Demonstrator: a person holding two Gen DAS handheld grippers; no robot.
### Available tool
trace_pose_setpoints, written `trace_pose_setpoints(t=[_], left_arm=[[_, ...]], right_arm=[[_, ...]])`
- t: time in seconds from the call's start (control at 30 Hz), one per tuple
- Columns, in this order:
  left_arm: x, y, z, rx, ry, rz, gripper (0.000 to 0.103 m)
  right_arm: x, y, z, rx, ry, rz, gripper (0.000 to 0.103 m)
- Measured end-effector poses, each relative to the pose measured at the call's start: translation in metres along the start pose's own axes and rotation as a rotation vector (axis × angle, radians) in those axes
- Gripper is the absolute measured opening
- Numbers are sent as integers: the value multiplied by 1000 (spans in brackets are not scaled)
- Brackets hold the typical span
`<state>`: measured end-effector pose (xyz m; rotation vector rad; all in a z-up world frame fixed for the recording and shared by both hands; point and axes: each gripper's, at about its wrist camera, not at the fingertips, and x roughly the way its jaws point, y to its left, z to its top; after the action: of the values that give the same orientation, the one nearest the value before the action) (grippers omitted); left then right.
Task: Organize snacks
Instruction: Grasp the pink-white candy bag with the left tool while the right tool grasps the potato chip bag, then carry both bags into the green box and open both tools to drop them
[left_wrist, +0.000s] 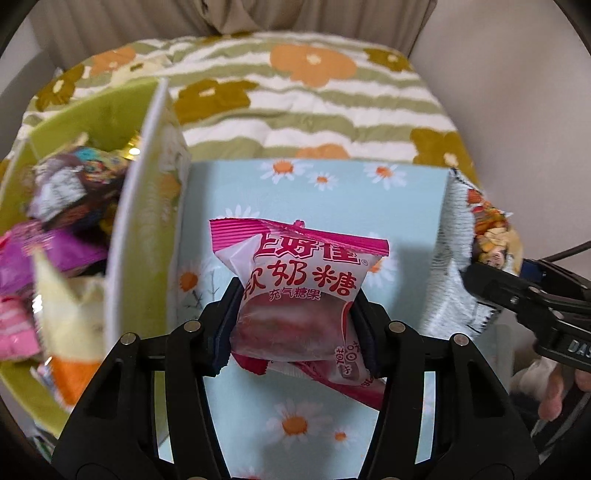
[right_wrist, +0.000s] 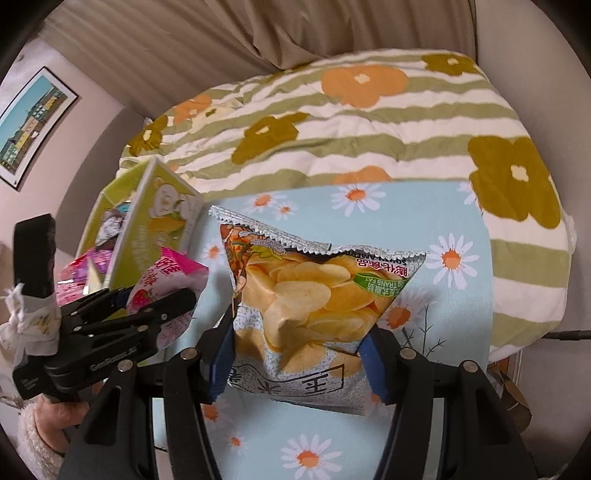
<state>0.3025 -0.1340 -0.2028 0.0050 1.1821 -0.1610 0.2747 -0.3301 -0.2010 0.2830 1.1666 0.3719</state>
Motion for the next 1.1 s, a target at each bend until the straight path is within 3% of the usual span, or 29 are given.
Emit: trace_pose_setpoints(t=[0.33, 0.67, 0.87, 1.1], left_arm=[[-112, 34, -40, -77, -173, -32, 50], [-200, 108, -67, -73, -291, -45, 50], [-215, 165, -61, -80, -312, -33, 51], [-187, 221, -33, -82, -286, -27, 51]], right_arm=[[-62, 76, -12, -116, -116, 35, 56], [-104, 174, -34, -170, -255, 40, 56], [-105, 229, -35, -177, -307, 31, 56], [-83, 272, -31, -166, -310, -2, 56]])
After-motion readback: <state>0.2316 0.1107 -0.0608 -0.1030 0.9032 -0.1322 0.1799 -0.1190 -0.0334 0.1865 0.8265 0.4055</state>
